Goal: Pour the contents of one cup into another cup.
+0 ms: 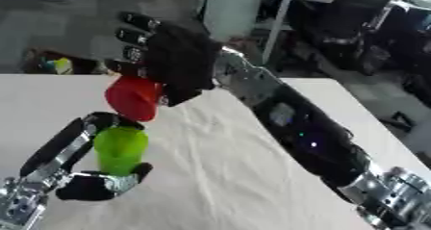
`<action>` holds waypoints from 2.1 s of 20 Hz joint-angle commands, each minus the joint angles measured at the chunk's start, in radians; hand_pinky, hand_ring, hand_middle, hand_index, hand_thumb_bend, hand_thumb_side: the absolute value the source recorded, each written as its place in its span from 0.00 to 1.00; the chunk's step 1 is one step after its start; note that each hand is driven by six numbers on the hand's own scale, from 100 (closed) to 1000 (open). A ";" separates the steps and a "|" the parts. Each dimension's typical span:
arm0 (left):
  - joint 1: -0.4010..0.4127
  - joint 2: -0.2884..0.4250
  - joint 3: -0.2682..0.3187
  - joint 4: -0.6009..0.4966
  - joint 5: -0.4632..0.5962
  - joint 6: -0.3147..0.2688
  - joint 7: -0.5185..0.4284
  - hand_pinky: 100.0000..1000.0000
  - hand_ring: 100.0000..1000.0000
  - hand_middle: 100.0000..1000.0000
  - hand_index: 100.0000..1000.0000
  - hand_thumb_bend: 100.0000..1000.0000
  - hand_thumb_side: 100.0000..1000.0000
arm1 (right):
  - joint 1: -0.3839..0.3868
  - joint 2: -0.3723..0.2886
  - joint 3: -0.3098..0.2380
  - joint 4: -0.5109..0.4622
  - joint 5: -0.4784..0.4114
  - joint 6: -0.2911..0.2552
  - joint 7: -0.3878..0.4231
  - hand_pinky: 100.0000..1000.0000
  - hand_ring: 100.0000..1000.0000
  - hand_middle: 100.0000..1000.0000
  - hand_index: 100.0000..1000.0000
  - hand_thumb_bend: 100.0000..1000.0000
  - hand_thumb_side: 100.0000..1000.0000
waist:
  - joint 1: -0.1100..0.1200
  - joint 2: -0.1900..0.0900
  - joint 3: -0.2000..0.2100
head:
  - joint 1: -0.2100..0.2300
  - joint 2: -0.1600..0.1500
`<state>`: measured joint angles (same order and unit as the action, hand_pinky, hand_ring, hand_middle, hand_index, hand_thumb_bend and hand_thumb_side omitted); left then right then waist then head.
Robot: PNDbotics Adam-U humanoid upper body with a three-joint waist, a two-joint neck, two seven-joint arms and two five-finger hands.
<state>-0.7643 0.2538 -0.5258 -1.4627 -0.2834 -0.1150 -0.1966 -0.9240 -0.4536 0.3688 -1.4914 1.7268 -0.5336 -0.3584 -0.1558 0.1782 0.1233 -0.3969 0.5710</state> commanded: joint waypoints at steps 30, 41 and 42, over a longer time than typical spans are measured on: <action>0.081 0.009 0.041 0.210 -0.245 -0.247 0.202 0.65 0.60 0.75 0.83 1.00 0.46 | 0.013 -0.020 -0.035 0.018 -0.122 -0.002 0.042 0.69 0.49 0.58 0.68 0.00 0.48 | 0.013 -0.014 -0.007 | 0.001 0.004; 0.097 0.023 0.044 0.151 -0.189 -0.224 0.189 0.66 0.60 0.76 0.83 1.00 0.52 | 0.098 -0.010 -0.133 0.193 -0.705 0.063 0.223 0.59 0.20 0.17 0.42 0.00 0.30 | 0.018 -0.015 -0.023 | 0.016 -0.004; 0.099 0.023 0.043 0.148 -0.186 -0.223 0.186 0.66 0.60 0.76 0.83 1.00 0.52 | 0.106 -0.009 -0.139 0.198 -0.771 0.075 0.248 0.58 0.18 0.16 0.40 0.04 0.27 | 0.019 -0.015 -0.024 | 0.016 -0.004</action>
<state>-0.6530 0.2646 -0.4886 -1.2890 -0.4784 -0.3393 -0.0068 -0.8049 -0.4463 0.2528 -1.2972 1.0378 -0.4693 -0.1376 -0.1440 0.1789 0.1016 -0.3825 0.5704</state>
